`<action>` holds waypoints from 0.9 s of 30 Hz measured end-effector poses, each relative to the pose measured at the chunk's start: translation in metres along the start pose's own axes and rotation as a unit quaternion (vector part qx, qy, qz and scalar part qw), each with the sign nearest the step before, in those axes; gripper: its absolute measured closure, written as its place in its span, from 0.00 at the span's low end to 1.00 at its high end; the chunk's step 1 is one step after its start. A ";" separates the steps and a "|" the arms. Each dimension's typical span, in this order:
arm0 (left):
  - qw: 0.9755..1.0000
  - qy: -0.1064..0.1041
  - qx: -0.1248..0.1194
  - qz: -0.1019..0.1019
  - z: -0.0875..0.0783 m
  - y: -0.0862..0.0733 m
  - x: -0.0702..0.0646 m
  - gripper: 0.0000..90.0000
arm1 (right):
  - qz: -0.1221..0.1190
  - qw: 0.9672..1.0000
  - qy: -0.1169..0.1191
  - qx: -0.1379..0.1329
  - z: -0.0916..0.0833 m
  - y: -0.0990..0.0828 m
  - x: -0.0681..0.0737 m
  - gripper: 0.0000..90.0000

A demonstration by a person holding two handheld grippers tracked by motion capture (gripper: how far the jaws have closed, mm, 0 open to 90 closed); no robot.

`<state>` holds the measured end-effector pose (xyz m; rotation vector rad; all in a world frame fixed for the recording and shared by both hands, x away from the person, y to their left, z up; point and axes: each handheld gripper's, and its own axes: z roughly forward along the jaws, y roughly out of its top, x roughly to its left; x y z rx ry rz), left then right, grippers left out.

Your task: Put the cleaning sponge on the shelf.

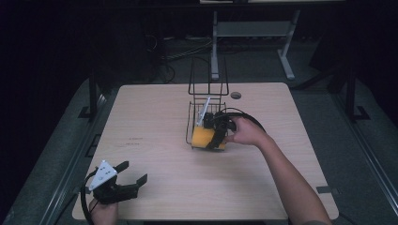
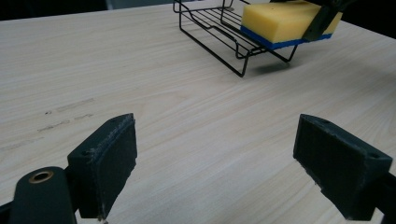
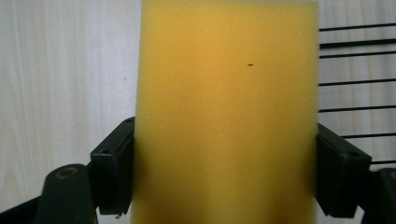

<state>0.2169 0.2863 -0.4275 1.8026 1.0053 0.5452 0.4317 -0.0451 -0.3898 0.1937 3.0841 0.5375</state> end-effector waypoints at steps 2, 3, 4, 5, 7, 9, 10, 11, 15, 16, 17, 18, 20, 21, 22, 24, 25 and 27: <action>1.000 0.001 0.000 -0.001 0.000 0.000 0.000 0.14 | 0.004 1.000 -0.001 0.002 0.002 0.000 -0.003 0.24; 1.000 0.001 0.000 -0.001 0.000 0.000 0.001 0.14 | 0.003 1.000 -0.001 0.001 0.002 0.000 -0.003 0.24; 1.000 0.001 0.001 -0.001 -0.001 0.000 0.001 0.14 | 0.006 1.000 -0.001 -0.001 0.002 0.000 -0.004 0.24; 1.000 0.000 0.000 -0.001 0.000 0.000 0.001 0.14 | 0.006 1.000 0.003 -0.001 0.002 -0.001 -0.006 0.24; 1.000 0.000 -0.001 -0.001 0.000 0.000 0.001 0.14 | 0.007 1.000 0.004 -0.001 0.004 -0.001 -0.007 0.24; 1.000 -0.001 0.001 0.000 0.001 0.000 0.001 0.14 | 0.006 1.000 0.005 -0.001 0.005 -0.001 -0.008 0.24; 1.000 -0.001 0.002 0.001 0.001 0.000 0.001 0.14 | 0.007 1.000 0.005 -0.002 0.006 -0.001 -0.008 0.24; 1.000 -0.001 0.002 0.001 0.001 0.000 0.001 0.14 | 0.009 1.000 0.008 -0.005 0.006 -0.001 -0.009 0.24; 1.000 -0.001 0.001 0.000 0.001 0.000 0.001 0.14 | 0.007 1.000 0.009 -0.003 0.008 0.000 -0.009 0.24; 1.000 -0.001 0.001 0.000 0.001 0.000 0.001 0.14 | 0.003 1.000 0.006 0.002 0.008 0.001 -0.008 0.24; 1.000 -0.001 0.001 0.000 0.001 0.000 0.001 0.14 | -0.004 1.000 0.000 0.005 0.008 0.003 -0.006 0.24; 1.000 -0.001 0.001 -0.001 0.001 0.000 0.001 0.14 | -0.008 1.000 -0.002 0.005 0.007 0.004 -0.006 0.24; 1.000 -0.001 0.000 0.000 0.001 0.000 0.001 0.14 | -0.007 1.000 0.003 0.000 0.005 0.007 -0.007 0.24; 1.000 -0.001 0.001 -0.001 0.001 0.000 0.001 0.14 | -0.009 1.000 0.004 0.002 0.004 0.009 -0.008 0.24; 1.000 -0.001 0.000 -0.001 0.001 0.000 0.001 0.14 | -0.012 1.000 0.003 0.008 0.003 0.010 -0.009 0.24; 1.000 -0.001 0.000 -0.003 0.001 0.000 0.001 0.14 | -0.008 1.000 0.004 0.004 0.003 0.011 -0.012 0.24; 1.000 -0.001 0.000 -0.003 0.001 0.000 0.001 0.14 | -0.004 1.000 0.006 0.002 0.002 0.011 -0.014 0.24; 1.000 -0.003 0.000 -0.001 0.001 0.000 0.001 0.14 | -0.010 1.000 0.000 0.011 0.003 0.012 -0.016 0.24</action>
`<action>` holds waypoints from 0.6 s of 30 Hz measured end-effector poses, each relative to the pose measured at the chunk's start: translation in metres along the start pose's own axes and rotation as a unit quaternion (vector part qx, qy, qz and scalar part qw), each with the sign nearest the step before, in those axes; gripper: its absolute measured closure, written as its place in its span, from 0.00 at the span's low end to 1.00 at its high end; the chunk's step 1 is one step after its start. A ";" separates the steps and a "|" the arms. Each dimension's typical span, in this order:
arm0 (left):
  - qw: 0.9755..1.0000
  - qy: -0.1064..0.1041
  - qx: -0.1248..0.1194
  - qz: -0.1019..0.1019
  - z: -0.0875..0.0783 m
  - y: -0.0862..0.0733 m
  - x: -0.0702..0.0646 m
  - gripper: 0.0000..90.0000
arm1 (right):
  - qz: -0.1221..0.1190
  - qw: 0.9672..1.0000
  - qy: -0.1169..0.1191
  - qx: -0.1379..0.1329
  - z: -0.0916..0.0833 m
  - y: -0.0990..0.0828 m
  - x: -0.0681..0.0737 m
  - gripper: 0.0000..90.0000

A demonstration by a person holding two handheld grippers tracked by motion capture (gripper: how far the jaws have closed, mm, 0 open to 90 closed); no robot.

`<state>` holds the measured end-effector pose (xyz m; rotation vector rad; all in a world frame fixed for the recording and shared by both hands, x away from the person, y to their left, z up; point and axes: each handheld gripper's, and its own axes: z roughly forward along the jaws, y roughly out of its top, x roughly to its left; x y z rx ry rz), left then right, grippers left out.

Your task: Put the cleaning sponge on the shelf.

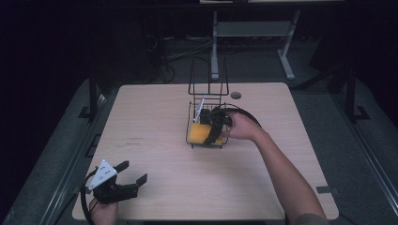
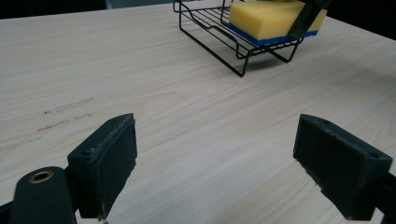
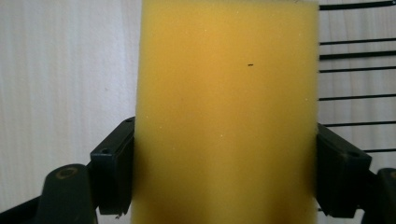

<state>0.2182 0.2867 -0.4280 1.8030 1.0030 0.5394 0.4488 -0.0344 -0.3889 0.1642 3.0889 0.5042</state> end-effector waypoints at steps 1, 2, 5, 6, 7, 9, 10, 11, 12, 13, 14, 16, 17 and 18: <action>1.000 0.000 0.001 0.002 0.000 0.000 0.000 0.14 | -0.001 1.000 -0.001 0.003 0.000 0.001 -0.001 0.24; 1.000 0.000 0.002 0.003 0.000 0.000 0.000 0.14 | 0.000 1.000 -0.003 0.004 0.000 0.002 -0.002 0.24; 1.000 0.000 0.001 0.002 0.000 0.000 0.000 0.14 | 0.003 1.000 -0.005 0.001 -0.002 0.005 -0.006 0.24; 1.000 0.000 0.001 0.001 0.000 0.000 0.000 0.14 | 0.005 1.000 0.001 -0.005 -0.001 0.005 -0.009 0.24; 1.000 0.000 0.000 0.000 0.000 0.000 0.000 0.14 | 0.010 1.000 0.001 -0.002 0.000 0.006 -0.011 0.24; 1.000 0.000 0.000 0.000 -0.001 0.000 0.001 0.14 | 0.007 1.000 -0.005 0.015 0.004 0.006 -0.014 0.24; 1.000 0.000 0.000 0.000 -0.001 0.000 0.001 0.14 | 0.005 1.000 -0.006 0.017 0.005 0.007 -0.016 0.24; 1.000 0.000 0.000 0.000 -0.001 0.000 0.002 0.14 | 0.007 1.000 -0.007 0.015 0.005 0.007 -0.017 0.24; 1.000 0.000 0.000 0.000 -0.001 0.000 0.002 0.14 | 0.010 1.000 -0.006 0.010 0.005 0.007 -0.019 0.24; 1.000 0.000 0.000 -0.001 -0.001 0.000 0.002 0.14 | 0.010 1.000 -0.006 0.008 0.005 0.008 -0.021 0.24; 1.000 0.000 0.001 -0.001 -0.001 0.000 0.002 0.14 | 0.007 1.000 -0.007 0.013 0.006 0.008 -0.022 0.24; 1.000 -0.001 0.001 0.000 -0.001 0.000 0.002 0.14 | 0.011 1.000 -0.009 0.014 0.007 0.008 -0.024 0.24; 1.000 -0.001 0.000 -0.001 -0.001 0.000 0.002 0.14 | 0.010 1.000 -0.007 0.009 0.008 0.008 -0.026 0.24; 1.000 -0.001 0.000 -0.001 -0.001 0.000 0.002 0.14 | 0.013 1.000 -0.004 0.006 0.008 0.007 -0.027 0.24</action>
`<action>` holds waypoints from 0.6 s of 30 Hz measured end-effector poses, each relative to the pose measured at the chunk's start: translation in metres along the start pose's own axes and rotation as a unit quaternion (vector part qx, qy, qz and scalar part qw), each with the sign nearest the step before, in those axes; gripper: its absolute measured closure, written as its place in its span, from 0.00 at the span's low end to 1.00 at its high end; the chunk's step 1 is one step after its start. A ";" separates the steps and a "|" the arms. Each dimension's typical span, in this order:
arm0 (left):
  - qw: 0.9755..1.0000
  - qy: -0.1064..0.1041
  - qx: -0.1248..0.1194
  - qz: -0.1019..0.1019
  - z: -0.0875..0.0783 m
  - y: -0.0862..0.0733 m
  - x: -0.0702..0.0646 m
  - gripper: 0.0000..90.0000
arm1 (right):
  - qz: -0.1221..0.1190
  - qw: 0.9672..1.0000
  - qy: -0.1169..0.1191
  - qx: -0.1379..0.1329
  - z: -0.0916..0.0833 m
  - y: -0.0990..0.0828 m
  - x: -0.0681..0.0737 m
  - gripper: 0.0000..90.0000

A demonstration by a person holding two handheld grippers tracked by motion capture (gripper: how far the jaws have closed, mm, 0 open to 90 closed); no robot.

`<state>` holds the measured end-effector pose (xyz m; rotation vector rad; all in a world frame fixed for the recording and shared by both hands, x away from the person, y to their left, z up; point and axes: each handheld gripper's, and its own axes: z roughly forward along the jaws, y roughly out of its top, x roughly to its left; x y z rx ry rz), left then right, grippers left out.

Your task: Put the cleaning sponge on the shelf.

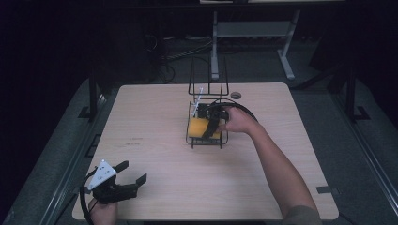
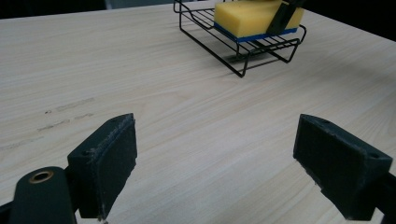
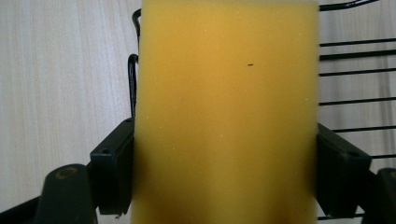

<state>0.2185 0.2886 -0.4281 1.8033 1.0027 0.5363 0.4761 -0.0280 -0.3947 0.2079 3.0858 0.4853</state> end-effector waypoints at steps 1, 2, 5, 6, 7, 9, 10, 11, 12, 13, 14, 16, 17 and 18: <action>1.000 0.000 0.000 -0.001 0.000 0.000 0.000 0.14 | -0.001 1.000 -0.002 0.003 0.001 -0.001 -0.001 0.24; 1.000 0.000 0.000 -0.001 0.000 0.000 0.000 0.14 | 0.000 1.000 -0.003 0.007 0.002 -0.002 -0.002 0.24; 1.000 0.000 0.000 0.001 0.000 0.000 0.000 0.14 | 0.005 1.000 -0.003 0.008 0.003 -0.005 -0.004 0.24; 1.000 0.000 0.000 0.000 0.000 0.000 0.000 0.14 | 0.009 1.000 -0.001 0.006 0.004 -0.006 -0.005 0.24; 1.000 0.000 -0.001 0.000 0.000 0.000 0.000 0.14 | 0.010 1.000 0.001 0.005 0.004 -0.007 -0.006 0.24; 1.000 0.000 0.000 0.000 0.000 0.000 0.000 0.14 | 0.014 1.000 0.001 0.004 0.006 -0.008 -0.007 0.24; 1.000 0.000 0.001 0.000 0.000 0.000 0.000 0.14 | 0.013 1.000 0.003 0.003 0.007 -0.008 -0.008 0.24; 1.000 0.000 0.001 0.000 0.000 0.000 0.000 0.14 | 0.013 1.000 0.003 0.006 0.008 -0.007 -0.007 0.24; 1.000 0.000 0.001 0.000 0.000 0.000 0.000 0.14 | 0.012 1.000 0.003 0.007 0.009 -0.007 -0.007 0.24; 1.000 0.000 0.000 -0.001 0.000 0.000 0.000 0.14 | 0.010 1.000 0.002 0.007 0.010 -0.007 -0.008 0.24; 1.000 0.001 0.000 -0.001 0.000 0.000 0.000 0.14 | 0.012 1.000 0.003 0.005 0.011 -0.007 -0.008 0.24; 1.000 0.001 0.000 -0.001 0.000 0.000 0.001 0.14 | 0.013 1.000 0.004 0.003 0.012 -0.007 -0.009 0.23; 1.000 0.001 0.000 -0.001 0.000 0.000 0.001 0.14 | 0.016 1.000 0.004 0.004 0.012 -0.007 -0.009 0.23; 1.000 0.001 0.000 -0.001 0.000 0.000 0.001 0.14 | 0.016 1.000 0.004 0.005 0.012 -0.007 -0.010 0.23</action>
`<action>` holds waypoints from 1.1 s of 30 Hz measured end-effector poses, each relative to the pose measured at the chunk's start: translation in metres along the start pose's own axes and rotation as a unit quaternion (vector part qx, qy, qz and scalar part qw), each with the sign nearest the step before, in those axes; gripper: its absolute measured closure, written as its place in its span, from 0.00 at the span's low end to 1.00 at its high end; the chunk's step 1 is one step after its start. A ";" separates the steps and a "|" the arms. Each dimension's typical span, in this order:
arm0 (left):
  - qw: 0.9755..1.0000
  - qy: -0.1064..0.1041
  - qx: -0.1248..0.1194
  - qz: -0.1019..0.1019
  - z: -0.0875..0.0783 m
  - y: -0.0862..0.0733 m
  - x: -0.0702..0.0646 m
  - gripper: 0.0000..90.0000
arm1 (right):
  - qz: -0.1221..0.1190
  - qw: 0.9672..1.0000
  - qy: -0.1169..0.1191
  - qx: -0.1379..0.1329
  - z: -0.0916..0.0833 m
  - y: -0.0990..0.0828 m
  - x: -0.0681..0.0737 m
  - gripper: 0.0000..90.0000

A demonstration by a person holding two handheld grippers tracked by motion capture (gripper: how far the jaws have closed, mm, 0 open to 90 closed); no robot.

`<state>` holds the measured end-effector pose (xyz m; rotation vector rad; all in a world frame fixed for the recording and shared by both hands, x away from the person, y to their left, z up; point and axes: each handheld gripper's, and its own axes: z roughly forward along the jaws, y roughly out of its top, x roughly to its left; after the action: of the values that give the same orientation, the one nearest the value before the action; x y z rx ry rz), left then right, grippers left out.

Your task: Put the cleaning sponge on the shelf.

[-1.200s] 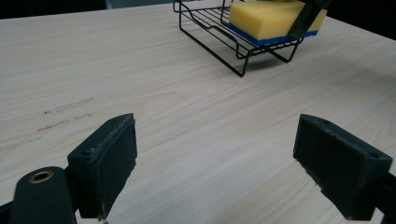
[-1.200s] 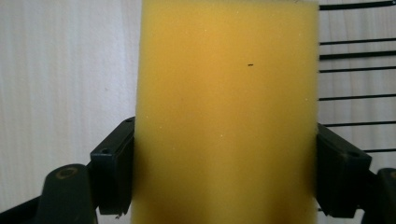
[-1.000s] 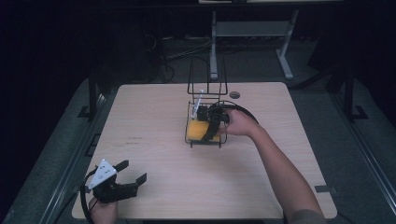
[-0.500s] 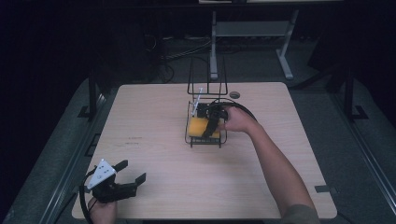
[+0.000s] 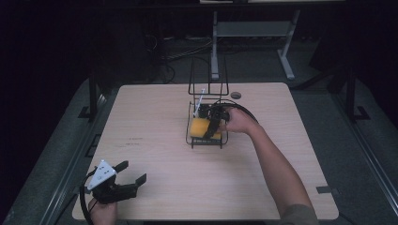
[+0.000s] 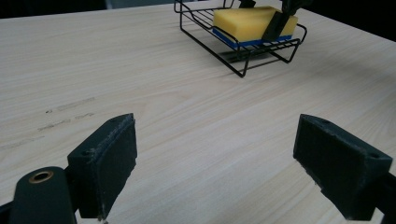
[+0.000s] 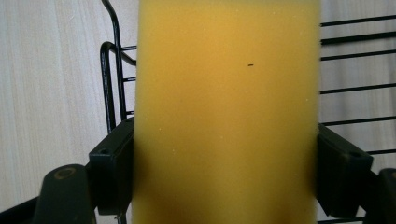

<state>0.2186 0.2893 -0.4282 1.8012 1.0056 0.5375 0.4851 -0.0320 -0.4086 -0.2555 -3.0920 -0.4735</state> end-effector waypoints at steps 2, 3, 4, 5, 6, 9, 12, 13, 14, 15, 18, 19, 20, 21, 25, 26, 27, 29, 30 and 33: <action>1.000 0.000 0.000 0.000 0.000 0.000 0.000 0.14 | 0.000 1.000 0.000 0.001 0.001 0.000 0.000 0.23; 1.000 0.000 -0.001 -0.001 0.000 0.000 0.000 0.14 | -0.001 1.000 0.000 0.002 0.001 0.000 0.000 0.23; 1.000 0.000 -0.001 -0.002 0.000 0.000 0.000 0.14 | 0.000 1.000 -0.001 0.004 0.001 0.000 0.001 0.23; 1.000 0.000 -0.001 -0.001 0.000 0.000 0.000 0.14 | -0.001 1.000 -0.001 0.003 0.000 0.000 0.001 0.23; 1.000 -0.001 -0.001 -0.001 0.000 0.000 0.000 0.14 | -0.001 1.000 0.001 0.002 0.000 0.000 0.001 0.23; 1.000 0.000 -0.002 0.001 0.000 0.000 0.000 0.14 | -0.001 1.000 -0.004 0.000 -0.002 0.001 0.003 0.21; 1.000 0.000 -0.002 -0.003 0.000 0.000 0.000 0.14 | -0.001 1.000 -0.005 -0.002 -0.003 0.001 0.003 0.20; 1.000 0.000 -0.002 -0.002 0.000 0.000 0.000 0.14 | 0.000 1.000 -0.006 -0.002 -0.003 0.001 0.003 0.20; 1.000 0.000 -0.003 -0.001 0.000 0.000 0.000 0.14 | -0.001 1.000 -0.007 -0.004 -0.004 0.001 0.003 0.20; 1.000 0.000 -0.004 0.000 0.000 0.000 -0.001 0.14 | -0.001 1.000 -0.009 -0.005 -0.005 0.001 0.003 0.20; 1.000 0.000 -0.002 0.001 0.000 0.000 -0.001 0.14 | 0.000 1.000 -0.012 -0.006 -0.008 0.001 0.004 0.19; 1.000 0.000 -0.002 0.000 0.000 0.000 -0.001 0.14 | 0.001 1.000 -0.012 -0.006 -0.008 0.000 0.005 0.19; 1.000 0.000 -0.002 0.001 0.000 0.000 -0.001 0.14 | 0.000 1.000 -0.014 -0.006 -0.009 0.000 0.005 0.19; 1.000 -0.001 -0.001 0.001 0.000 0.000 -0.001 0.14 | 0.000 1.000 -0.016 -0.007 -0.010 0.000 0.005 0.19; 1.000 -0.001 -0.002 0.000 0.000 0.000 -0.002 0.14 | -0.004 1.000 -0.020 -0.011 -0.015 0.001 0.007 0.18; 1.000 -0.001 -0.002 0.000 0.000 0.000 -0.002 0.14 | -0.005 1.000 -0.023 -0.013 -0.016 0.001 0.007 0.18; 1.000 -0.001 -0.002 0.000 0.000 0.000 -0.002 0.14 | -0.002 1.000 -0.022 -0.015 -0.017 0.001 0.007 0.18; 1.000 -0.001 -0.002 0.000 0.000 0.000 -0.002 0.14 | -0.004 1.000 -0.026 -0.016 -0.019 0.001 0.008 0.18; 1.000 -0.001 -0.002 0.000 0.001 0.000 -0.002 0.14 | -0.003 1.000 -0.026 -0.016 -0.020 0.001 0.009 0.18; 1.000 -0.001 -0.001 0.000 0.001 0.001 -0.002 0.14 | -0.001 1.000 -0.027 -0.015 -0.022 0.000 0.010 0.18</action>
<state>0.2183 0.2869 -0.4280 1.7990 1.0023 0.5363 0.4751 -0.0376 -0.3870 -0.2687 -3.1403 -0.5225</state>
